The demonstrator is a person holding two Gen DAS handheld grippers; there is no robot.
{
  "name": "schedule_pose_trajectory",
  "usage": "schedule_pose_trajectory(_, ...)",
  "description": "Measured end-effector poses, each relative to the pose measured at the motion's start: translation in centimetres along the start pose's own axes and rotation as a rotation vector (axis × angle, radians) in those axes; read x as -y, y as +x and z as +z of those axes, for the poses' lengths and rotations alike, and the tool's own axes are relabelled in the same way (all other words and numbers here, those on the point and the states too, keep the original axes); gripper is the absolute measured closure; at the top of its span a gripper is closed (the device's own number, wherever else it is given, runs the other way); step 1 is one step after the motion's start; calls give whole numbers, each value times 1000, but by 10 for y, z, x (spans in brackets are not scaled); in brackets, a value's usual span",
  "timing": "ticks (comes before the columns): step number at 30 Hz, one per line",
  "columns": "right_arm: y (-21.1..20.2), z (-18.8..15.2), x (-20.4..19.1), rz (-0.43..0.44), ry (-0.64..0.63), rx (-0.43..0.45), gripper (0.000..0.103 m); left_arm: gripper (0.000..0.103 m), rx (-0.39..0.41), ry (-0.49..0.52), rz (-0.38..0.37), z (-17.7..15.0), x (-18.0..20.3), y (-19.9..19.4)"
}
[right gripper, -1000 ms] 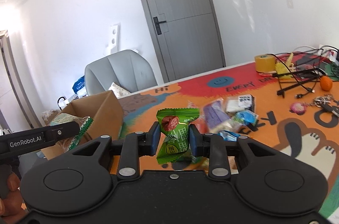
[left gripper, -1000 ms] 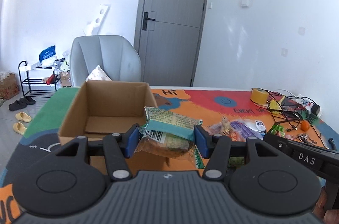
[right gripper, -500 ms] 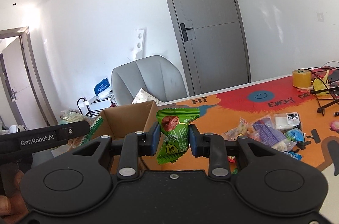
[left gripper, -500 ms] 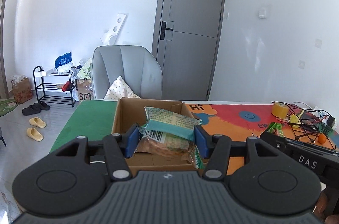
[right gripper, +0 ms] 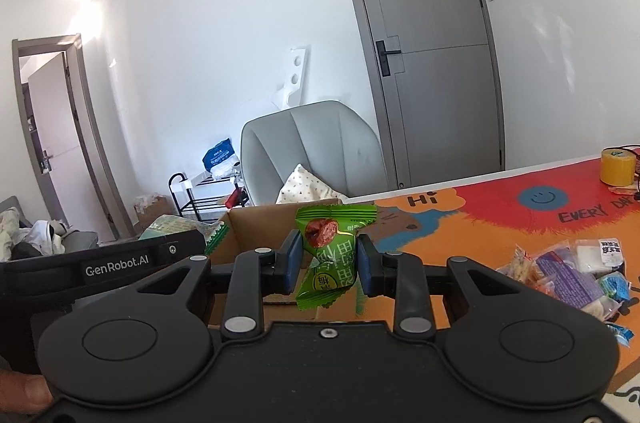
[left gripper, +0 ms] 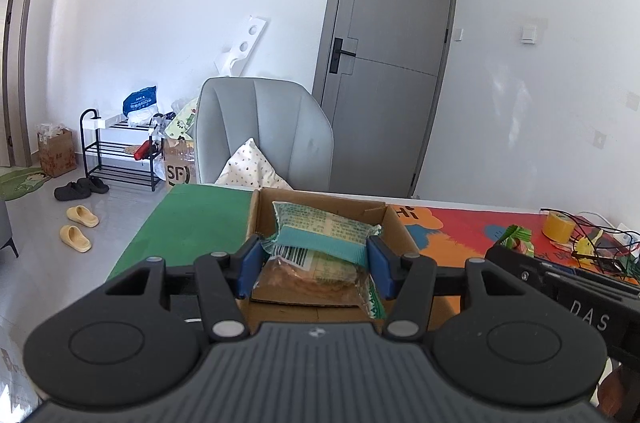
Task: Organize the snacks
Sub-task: 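Carry the teal-banded pack with left tool while right tool carries green bag to box, then open left tool over the box while right tool releases green bag into it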
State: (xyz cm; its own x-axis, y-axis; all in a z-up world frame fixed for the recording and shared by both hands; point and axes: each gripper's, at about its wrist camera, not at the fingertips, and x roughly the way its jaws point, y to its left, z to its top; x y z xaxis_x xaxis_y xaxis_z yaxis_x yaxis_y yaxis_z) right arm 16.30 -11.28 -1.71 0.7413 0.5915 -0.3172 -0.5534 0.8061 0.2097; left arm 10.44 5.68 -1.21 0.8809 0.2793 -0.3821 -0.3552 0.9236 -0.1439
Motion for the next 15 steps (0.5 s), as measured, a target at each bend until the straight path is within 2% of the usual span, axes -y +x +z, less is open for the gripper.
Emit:
schedule_pose_trajectory(6, 13, 4, -9, 13, 1, -9, 73, 47, -39, -30, 17, 1, -10, 13)
schedule_pose_trajectory(9, 18, 3, -12, 21, 2, -20, 73, 40, -47, -51, 10, 3, -18, 13)
schedule_pose_trajectory(11, 22, 2, -14, 27, 9, -30, 73, 29, -35, -58, 18, 5, -22, 7)
schedule_pose_trajectory(15, 27, 0, -16, 46, 26, -52, 73, 27, -12, -63, 57, 8, -27, -2)
